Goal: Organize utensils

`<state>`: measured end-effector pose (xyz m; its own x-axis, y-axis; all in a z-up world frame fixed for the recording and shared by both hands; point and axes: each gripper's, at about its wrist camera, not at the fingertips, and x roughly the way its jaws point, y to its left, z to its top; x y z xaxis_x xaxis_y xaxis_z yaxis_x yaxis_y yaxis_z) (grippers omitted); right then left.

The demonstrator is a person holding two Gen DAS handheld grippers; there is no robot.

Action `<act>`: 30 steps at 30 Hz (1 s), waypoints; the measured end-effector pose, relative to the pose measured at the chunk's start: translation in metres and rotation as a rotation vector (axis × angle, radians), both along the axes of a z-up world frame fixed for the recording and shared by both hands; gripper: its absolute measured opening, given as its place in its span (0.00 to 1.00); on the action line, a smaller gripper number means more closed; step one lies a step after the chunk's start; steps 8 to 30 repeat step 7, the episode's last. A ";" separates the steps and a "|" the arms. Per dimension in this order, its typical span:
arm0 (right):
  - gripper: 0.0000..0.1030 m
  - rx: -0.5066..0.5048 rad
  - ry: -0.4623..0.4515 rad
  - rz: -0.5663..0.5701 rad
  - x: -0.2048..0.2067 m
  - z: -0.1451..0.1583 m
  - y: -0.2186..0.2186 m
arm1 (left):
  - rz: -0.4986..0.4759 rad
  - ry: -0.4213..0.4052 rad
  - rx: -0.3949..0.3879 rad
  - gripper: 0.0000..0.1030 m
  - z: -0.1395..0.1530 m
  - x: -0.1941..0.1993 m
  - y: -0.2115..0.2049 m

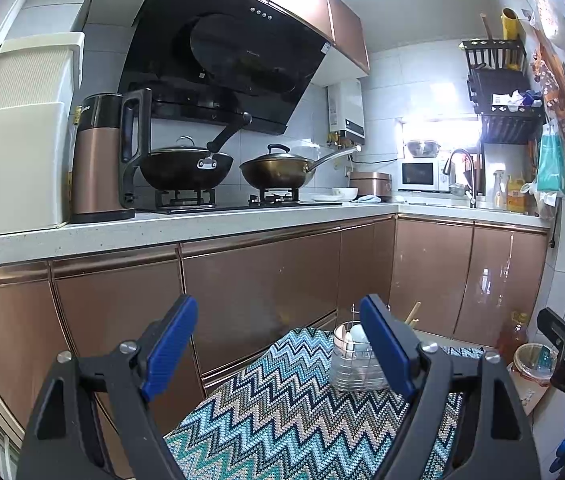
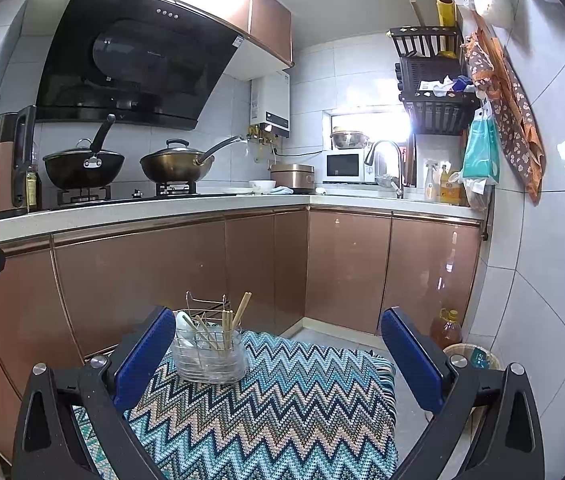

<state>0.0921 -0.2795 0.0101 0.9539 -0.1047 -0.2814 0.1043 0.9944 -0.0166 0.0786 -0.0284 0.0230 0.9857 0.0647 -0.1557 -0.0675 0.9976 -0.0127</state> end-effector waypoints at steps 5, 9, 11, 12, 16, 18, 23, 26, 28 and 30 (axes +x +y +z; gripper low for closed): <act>1.00 0.000 0.003 -0.004 -0.001 -0.001 -0.002 | 0.001 0.000 0.000 0.80 0.000 0.000 0.000; 1.00 -0.002 0.002 -0.005 -0.001 -0.001 -0.001 | 0.001 0.001 -0.002 0.80 0.000 0.000 0.000; 1.00 -0.002 0.002 -0.005 -0.001 -0.001 -0.001 | 0.001 0.001 -0.002 0.80 0.000 0.000 0.000; 1.00 -0.002 0.002 -0.005 -0.001 -0.001 -0.001 | 0.001 0.001 -0.002 0.80 0.000 0.000 0.000; 1.00 -0.002 0.002 -0.005 -0.001 -0.001 -0.001 | 0.001 0.001 -0.002 0.80 0.000 0.000 0.000; 1.00 -0.002 0.002 -0.005 -0.001 -0.001 -0.001 | 0.001 0.001 -0.002 0.80 0.000 0.000 0.000; 1.00 -0.002 0.002 -0.005 -0.001 -0.001 -0.001 | 0.001 0.001 -0.002 0.80 0.000 0.000 0.000; 1.00 -0.002 0.002 -0.005 -0.001 -0.001 -0.001 | 0.001 0.001 -0.002 0.80 0.000 0.000 0.000; 1.00 -0.002 0.002 -0.005 -0.001 -0.001 -0.001 | 0.001 0.001 -0.002 0.80 0.000 0.000 0.000; 1.00 -0.002 0.002 -0.005 -0.001 -0.001 -0.001 | 0.001 0.001 -0.002 0.80 0.000 0.000 0.000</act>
